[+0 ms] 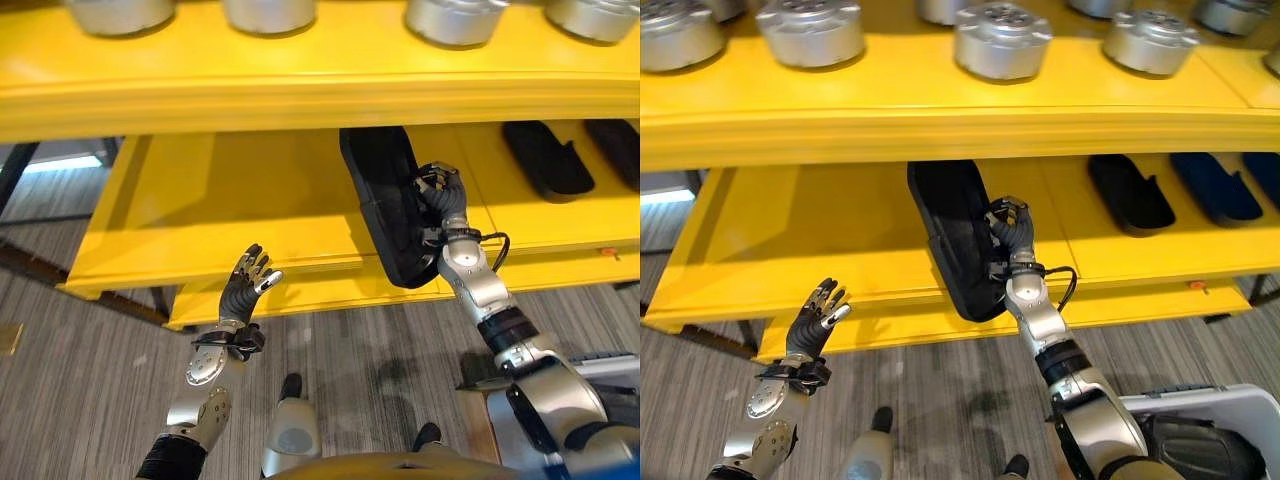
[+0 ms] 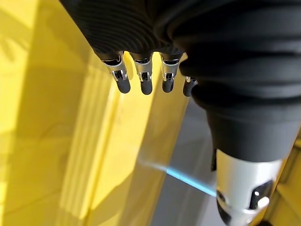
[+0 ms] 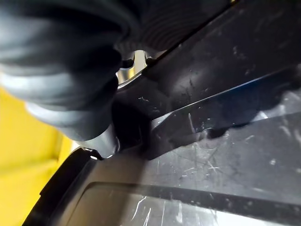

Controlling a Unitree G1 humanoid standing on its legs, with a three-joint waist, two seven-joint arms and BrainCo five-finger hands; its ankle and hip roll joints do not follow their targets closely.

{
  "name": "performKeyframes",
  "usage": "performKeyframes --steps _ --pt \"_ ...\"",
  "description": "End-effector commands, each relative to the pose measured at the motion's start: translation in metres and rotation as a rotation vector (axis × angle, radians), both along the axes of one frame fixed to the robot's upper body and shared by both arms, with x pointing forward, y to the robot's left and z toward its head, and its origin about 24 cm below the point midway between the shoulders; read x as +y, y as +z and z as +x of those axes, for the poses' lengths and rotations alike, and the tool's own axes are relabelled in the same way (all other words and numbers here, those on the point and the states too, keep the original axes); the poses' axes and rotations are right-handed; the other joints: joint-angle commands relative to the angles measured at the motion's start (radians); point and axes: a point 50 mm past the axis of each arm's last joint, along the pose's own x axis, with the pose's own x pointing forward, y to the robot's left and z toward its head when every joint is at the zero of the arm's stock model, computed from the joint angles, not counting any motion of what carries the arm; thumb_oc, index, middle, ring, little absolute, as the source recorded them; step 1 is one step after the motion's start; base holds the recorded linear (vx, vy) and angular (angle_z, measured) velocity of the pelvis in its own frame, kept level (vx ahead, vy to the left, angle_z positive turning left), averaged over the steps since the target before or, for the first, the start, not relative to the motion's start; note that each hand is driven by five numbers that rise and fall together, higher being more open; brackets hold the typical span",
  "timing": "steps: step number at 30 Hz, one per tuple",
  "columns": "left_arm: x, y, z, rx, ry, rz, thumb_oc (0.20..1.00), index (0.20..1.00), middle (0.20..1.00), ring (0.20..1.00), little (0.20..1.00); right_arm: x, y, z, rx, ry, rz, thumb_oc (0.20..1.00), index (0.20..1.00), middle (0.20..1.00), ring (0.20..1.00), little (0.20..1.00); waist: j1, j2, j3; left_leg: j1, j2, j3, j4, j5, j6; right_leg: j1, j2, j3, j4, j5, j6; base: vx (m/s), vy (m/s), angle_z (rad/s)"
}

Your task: Move parts from the plastic box to the shelf.

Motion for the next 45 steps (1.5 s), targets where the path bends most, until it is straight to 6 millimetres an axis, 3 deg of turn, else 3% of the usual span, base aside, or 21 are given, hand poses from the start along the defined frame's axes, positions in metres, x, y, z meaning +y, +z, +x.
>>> performKeyframes --steps 1,8,10,16,24,25,45 --pt "-0.002 0.032 0.007 -0.155 -0.038 0.002 1.0 1.0 1.0 1.0 1.0 -0.014 0.054 0.01 -0.17 -0.041 -0.009 0.2 0.2 0.2 0.2 0.2 0.023 0.002 0.011 -0.001 -0.051 0.004 -0.034 0.052 0.053 -0.018 -0.056 0.01 0.25 -0.095 -0.001 -0.06 -0.009 0.28" --pt "-0.007 0.043 0.012 -0.196 -0.068 -0.011 1.0 1.0 1.0 1.0 1.0 -0.025 0.104 0.033 -0.199 -0.12 -0.062 0.2 0.2 0.2 0.2 0.2 0.054 0.032 0.077 -0.074 -0.065 -0.03 0.037 0.044 0.054 -0.077 -0.063 0.009 0.342 -0.135 -0.015 -0.06 -0.016 0.17" --pt "-0.008 0.047 0.013 -0.209 -0.076 -0.012 1.0 1.0 1.0 1.0 1.0 -0.029 0.114 0.036 -0.206 -0.143 -0.065 0.2 0.2 0.2 0.2 0.2 0.058 0.036 0.09 -0.088 -0.063 -0.035 0.063 0.015 0.049 -0.093 -0.063 0.025 0.38 -0.172 -0.01 -0.01 -0.058 0.08" --pt "-0.02 0.052 0.015 -0.228 -0.15 -0.011 1.0 1.0 1.0 1.0 1.0 -0.066 0.139 0.043 -0.17 -0.303 -0.116 0.2 0.2 0.2 0.2 0.2 0.081 0.081 0.143 -0.184 -0.09 -0.067 0.147 0.003 0.053 -0.178 -0.081 0.027 0.502 -0.224 -0.02 -0.07 -0.01 0.07" --pt "-0.024 0.055 0.014 -0.235 -0.182 0.005 1.0 1.0 1.0 1.0 1.0 -0.103 0.167 0.036 -0.193 -0.43 -0.152 0.2 0.2 0.2 0.2 0.2 0.085 0.103 0.168 -0.263 -0.1 -0.07 0.187 0.0 0.061 -0.271 -0.09 0.05 0.569 -0.244 -0.023 -0.03 -0.002 0.07" --pt "-0.025 0.054 0.013 -0.232 -0.192 0.01 1.0 1.0 1.0 1.0 1.0 -0.115 0.178 0.031 -0.209 -0.469 -0.149 0.2 0.2 0.2 0.2 0.2 0.082 0.112 0.176 -0.277 -0.103 -0.069 0.191 -0.001 0.062 -0.288 -0.093 0.052 0.583 -0.249 -0.024 0.0 0.0 0.0" --pt "-0.03 0.064 0.013 -0.268 -0.225 0.011 1.0 1.0 1.0 1.0 1.0 -0.18 0.243 -0.008 -0.306 -0.686 -0.14 0.2 0.2 0.2 0.2 0.2 0.084 0.133 0.207 -0.332 -0.123 -0.076 0.162 0.013 0.07 -0.354 -0.106 0.043 0.601 -0.256 -0.016 0.0 -0.007 0.02"
